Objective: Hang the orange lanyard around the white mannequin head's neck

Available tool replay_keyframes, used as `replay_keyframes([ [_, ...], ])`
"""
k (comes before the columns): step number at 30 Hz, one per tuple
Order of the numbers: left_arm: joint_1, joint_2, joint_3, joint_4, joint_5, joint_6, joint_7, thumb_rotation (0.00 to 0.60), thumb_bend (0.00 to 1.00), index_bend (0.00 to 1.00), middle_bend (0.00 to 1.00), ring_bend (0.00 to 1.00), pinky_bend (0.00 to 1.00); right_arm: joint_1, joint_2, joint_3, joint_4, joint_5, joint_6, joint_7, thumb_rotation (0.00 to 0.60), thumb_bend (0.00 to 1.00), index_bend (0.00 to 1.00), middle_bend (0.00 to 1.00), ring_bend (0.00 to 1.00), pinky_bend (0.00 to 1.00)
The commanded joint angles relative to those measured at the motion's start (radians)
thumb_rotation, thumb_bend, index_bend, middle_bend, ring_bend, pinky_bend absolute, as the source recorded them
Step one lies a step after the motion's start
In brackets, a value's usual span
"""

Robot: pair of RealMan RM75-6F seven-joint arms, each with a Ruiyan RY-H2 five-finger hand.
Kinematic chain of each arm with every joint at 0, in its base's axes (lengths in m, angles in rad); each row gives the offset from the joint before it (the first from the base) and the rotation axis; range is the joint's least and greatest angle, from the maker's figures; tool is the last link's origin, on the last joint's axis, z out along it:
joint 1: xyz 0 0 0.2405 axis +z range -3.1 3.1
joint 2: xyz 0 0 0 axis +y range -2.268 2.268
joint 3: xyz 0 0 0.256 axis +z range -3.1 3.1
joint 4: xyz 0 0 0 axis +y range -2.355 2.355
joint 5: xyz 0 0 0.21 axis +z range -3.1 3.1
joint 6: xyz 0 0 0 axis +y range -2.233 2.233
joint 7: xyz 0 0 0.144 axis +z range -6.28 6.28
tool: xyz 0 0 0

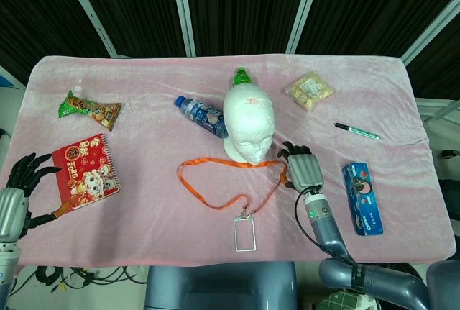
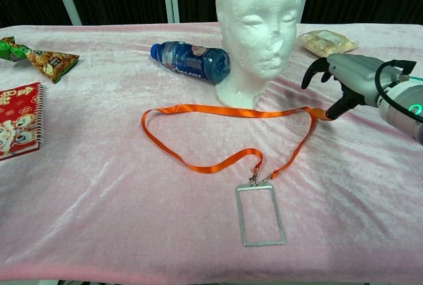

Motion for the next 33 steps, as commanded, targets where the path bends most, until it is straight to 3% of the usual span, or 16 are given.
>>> replay_keyframes([
  [1, 0.001, 0.002, -0.002, -0.004, -0.006, -0.009, 0.001, 0.600, 0.20, 0.29, 0.12, 0.00, 0.02, 0.019, -0.055, -0.003, 0.081, -0.022, -0.014, 0.031, 0.600, 0.26, 0.37, 0.15, 0.22, 0.19],
  [17, -0.004, -0.002, -0.015, 0.002, -0.026, -0.049, 0.011, 0.600, 0.20, 0.29, 0.12, 0.00, 0.02, 0.067, -0.190, 0.032, 0.300, -0.006, -0.076, 0.075, 0.600, 0.26, 0.44, 0.15, 0.22, 0.19],
  [33, 0.002, 0.005, -0.023, -0.006, -0.024, -0.052, 0.000, 0.600, 0.20, 0.29, 0.12, 0.00, 0.02, 0.096, -0.246, 0.046, 0.447, -0.035, -0.103, 0.096, 0.600, 0.26, 0.49, 0.15, 0.22, 0.19],
])
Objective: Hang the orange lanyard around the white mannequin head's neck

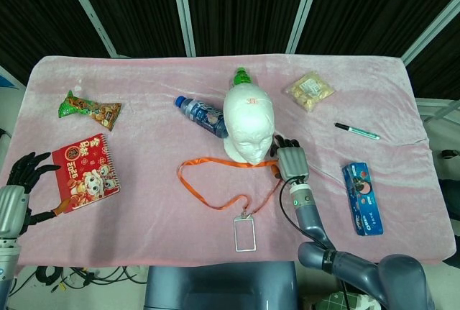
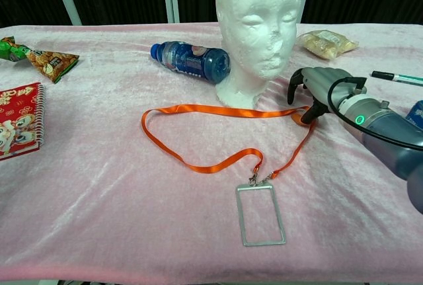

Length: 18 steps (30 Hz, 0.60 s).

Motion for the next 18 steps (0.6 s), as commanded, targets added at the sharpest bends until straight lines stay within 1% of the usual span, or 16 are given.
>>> replay_keyframes([
  [1, 0.001, 0.001, 0.000, -0.002, 0.001, -0.001, 0.000, 0.600, 0.20, 0.29, 0.12, 0.00, 0.02, 0.002, -0.005, -0.001, 0.015, -0.007, -0.004, 0.002, 0.600, 0.26, 0.49, 0.15, 0.22, 0.19],
  [7, 0.000, 0.001, 0.000, -0.004, -0.003, -0.013, -0.003, 0.600, 0.20, 0.29, 0.11, 0.00, 0.02, 0.002, -0.008, 0.005, 0.028, -0.012, -0.012, 0.019, 0.600, 0.27, 0.53, 0.16, 0.22, 0.19],
  [10, 0.000, 0.002, -0.002, -0.005, -0.007, -0.019, -0.005, 0.600, 0.20, 0.29, 0.11, 0.00, 0.02, 0.000, -0.007, 0.007, 0.025, -0.016, -0.013, 0.028, 0.600, 0.29, 0.53, 0.16, 0.22, 0.19],
  [18, 0.001, 0.005, -0.005, -0.011, -0.015, -0.029, -0.004, 0.600, 0.20, 0.29, 0.11, 0.00, 0.02, -0.006, -0.001, 0.005, 0.007, -0.026, -0.015, 0.032, 0.600, 0.29, 0.53, 0.16, 0.22, 0.19],
])
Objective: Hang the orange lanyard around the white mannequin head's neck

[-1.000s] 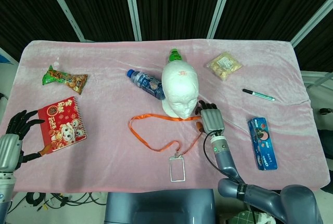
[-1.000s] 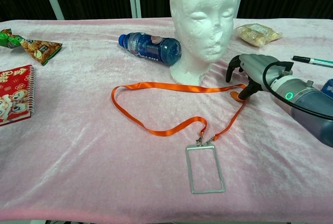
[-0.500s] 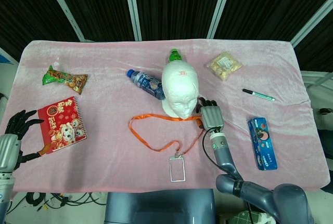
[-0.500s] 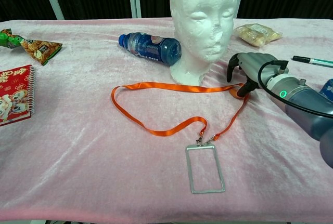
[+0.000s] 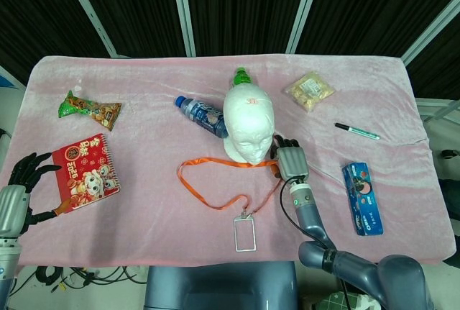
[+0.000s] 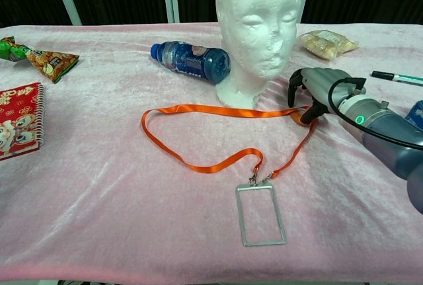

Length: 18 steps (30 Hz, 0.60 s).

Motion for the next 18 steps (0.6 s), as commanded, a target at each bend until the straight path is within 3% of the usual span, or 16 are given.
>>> replay_keyframes([
  [1, 0.000, 0.001, -0.001, -0.003, -0.004, -0.004, -0.001, 0.600, 0.20, 0.29, 0.11, 0.00, 0.02, -0.001, 0.003, 0.000, -0.007, -0.004, 0.002, 0.001, 0.600, 0.29, 0.53, 0.16, 0.22, 0.19],
  [18, 0.005, 0.009, -0.005, -0.017, -0.013, -0.018, 0.009, 0.600, 0.20, 0.29, 0.11, 0.00, 0.02, -0.006, 0.009, 0.004, -0.027, -0.006, 0.001, -0.016, 0.600, 0.30, 0.54, 0.16, 0.22, 0.19],
])
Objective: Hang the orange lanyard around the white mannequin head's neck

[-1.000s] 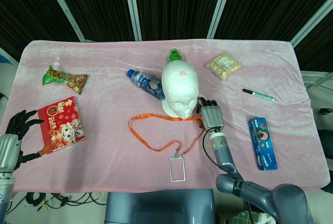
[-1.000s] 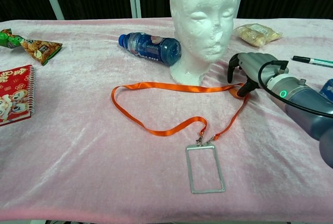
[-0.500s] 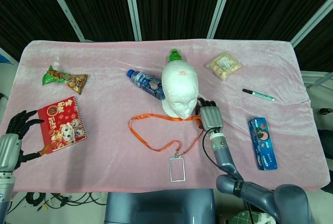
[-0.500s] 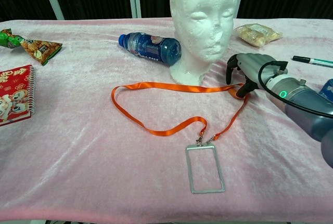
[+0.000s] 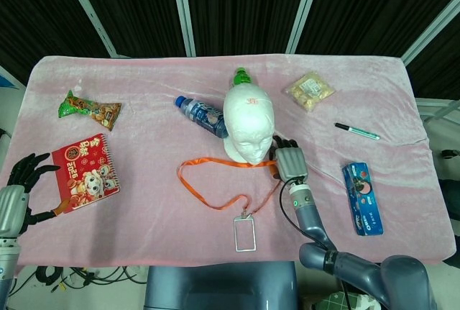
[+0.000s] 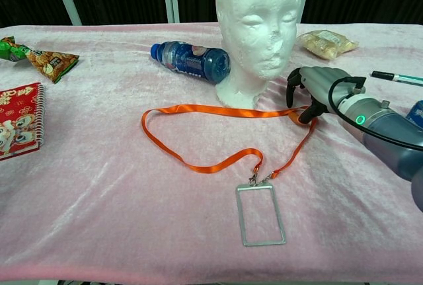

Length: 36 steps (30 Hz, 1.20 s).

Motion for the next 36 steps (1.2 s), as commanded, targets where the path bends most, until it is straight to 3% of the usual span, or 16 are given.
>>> replay_keyframes([
  [1, 0.000, 0.001, -0.001, -0.001, -0.001, -0.001, 0.001, 0.600, 0.20, 0.29, 0.11, 0.00, 0.02, 0.001, -0.002, 0.001, 0.005, 0.001, -0.003, -0.003, 0.600, 0.30, 0.54, 0.16, 0.22, 0.19],
  [11, 0.001, 0.004, -0.001, -0.006, 0.000, -0.008, -0.001, 0.600, 0.20, 0.29, 0.11, 0.00, 0.02, 0.005, -0.008, 0.005, 0.025, 0.001, -0.009, -0.006, 0.600, 0.31, 0.55, 0.16, 0.22, 0.19],
  [16, 0.003, 0.005, -0.002, -0.008, 0.001, -0.006, -0.001, 0.600, 0.20, 0.29, 0.11, 0.00, 0.02, 0.005, -0.009, 0.006, 0.023, 0.000, -0.012, -0.002, 0.600, 0.38, 0.57, 0.16, 0.22, 0.19],
  [25, 0.004, 0.007, -0.004, -0.011, -0.001, -0.012, -0.003, 0.600, 0.20, 0.29, 0.11, 0.00, 0.02, 0.005, -0.010, 0.008, 0.019, -0.004, -0.022, 0.006, 0.600, 0.40, 0.61, 0.16, 0.22, 0.19],
  [36, 0.007, 0.014, -0.001, -0.018, 0.031, 0.006, -0.013, 0.600, 0.20, 0.29, 0.11, 0.00, 0.02, -0.006, 0.014, 0.005, -0.035, -0.023, -0.005, 0.020, 0.600, 0.36, 0.70, 0.16, 0.22, 0.19],
])
